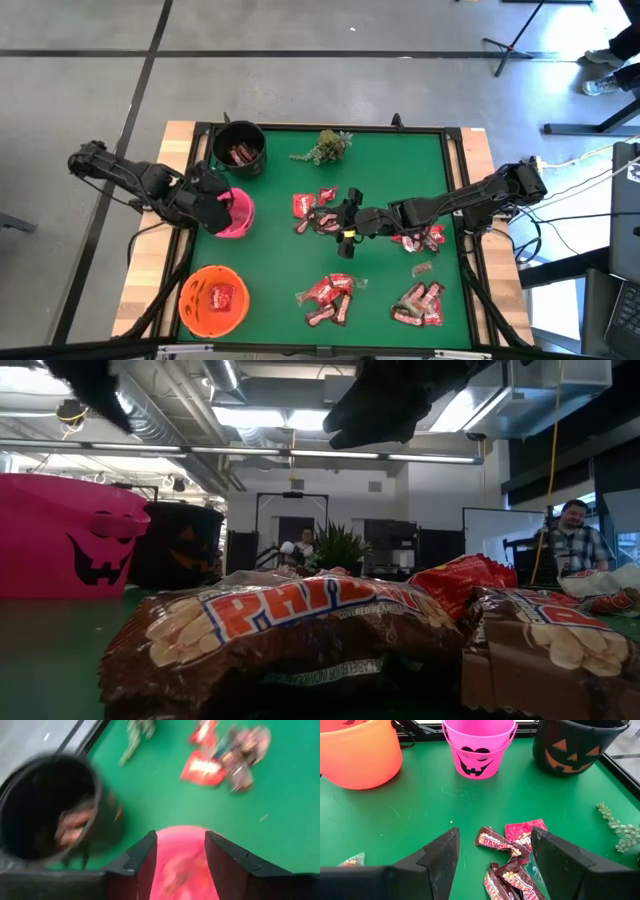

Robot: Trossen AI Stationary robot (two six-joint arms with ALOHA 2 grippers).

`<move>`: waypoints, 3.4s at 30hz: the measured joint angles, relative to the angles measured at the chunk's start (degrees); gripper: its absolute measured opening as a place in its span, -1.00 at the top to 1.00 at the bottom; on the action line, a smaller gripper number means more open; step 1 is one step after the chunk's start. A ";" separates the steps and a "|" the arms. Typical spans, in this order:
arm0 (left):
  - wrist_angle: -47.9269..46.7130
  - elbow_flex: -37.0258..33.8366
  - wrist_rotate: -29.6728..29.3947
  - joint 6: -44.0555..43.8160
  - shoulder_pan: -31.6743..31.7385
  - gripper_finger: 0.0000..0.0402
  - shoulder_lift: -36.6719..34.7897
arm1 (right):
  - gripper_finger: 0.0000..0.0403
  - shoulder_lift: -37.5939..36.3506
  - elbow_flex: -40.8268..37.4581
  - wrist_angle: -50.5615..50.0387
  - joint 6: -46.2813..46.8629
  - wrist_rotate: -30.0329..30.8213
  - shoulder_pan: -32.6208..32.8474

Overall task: Sort candy
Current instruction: Put the brown chocolate into the black bucket

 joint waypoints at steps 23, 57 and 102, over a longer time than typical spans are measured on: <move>54.12 -8.46 22.09 51.27 3.71 0.21 4.09 | -0.21 0.00 -0.01 -1.88 9.46 -3.55 0.50; 78.70 -23.37 24.14 32.71 18.14 0.12 30.47 | -0.21 -6.08 -0.05 -12.27 9.22 3.06 1.49; 63.06 -11.21 25.02 29.91 18.31 0.95 43.10 | -0.21 -6.03 -0.03 -13.40 9.73 3.21 1.49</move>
